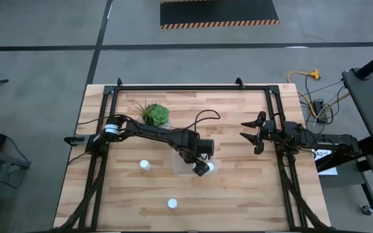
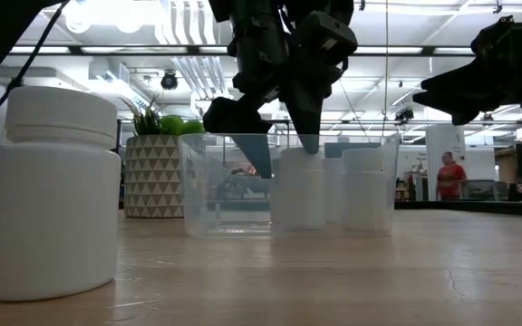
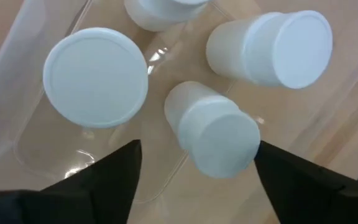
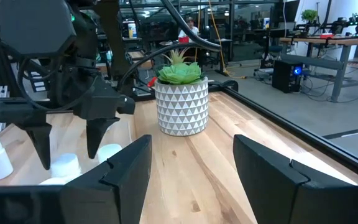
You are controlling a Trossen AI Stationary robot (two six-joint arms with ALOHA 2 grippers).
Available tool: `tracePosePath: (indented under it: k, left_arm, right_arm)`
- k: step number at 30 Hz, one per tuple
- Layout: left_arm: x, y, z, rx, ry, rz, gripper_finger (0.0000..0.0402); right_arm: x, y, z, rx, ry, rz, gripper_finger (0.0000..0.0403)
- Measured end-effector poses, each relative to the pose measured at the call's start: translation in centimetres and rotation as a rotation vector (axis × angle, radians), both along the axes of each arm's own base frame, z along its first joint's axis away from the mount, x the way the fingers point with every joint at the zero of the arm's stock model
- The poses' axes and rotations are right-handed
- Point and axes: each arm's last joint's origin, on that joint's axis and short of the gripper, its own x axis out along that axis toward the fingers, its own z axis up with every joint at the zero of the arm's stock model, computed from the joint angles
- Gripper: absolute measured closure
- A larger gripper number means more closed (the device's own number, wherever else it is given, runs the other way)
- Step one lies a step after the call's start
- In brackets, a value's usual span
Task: Pick and place pill bottles into a basket
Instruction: Put the white pill bottle into the transparent bin
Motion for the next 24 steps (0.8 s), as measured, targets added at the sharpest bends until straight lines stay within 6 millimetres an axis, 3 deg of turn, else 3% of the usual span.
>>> tracePosePath:
  k: [10, 24]
  left_arm:
    - [0.1, 0.0, 0.5, -0.003, -0.01, 0.006, 0.0083]
    - [-0.5, 0.0, 4.3, -0.035, -0.142, -0.002, 0.0083]
  right_arm:
    - [0.0, 0.0, 0.0, 0.0, 0.0, 0.001, 0.0188]
    - [0.0, 0.0, 0.0, 0.0, 0.0, 0.0, 0.0188]
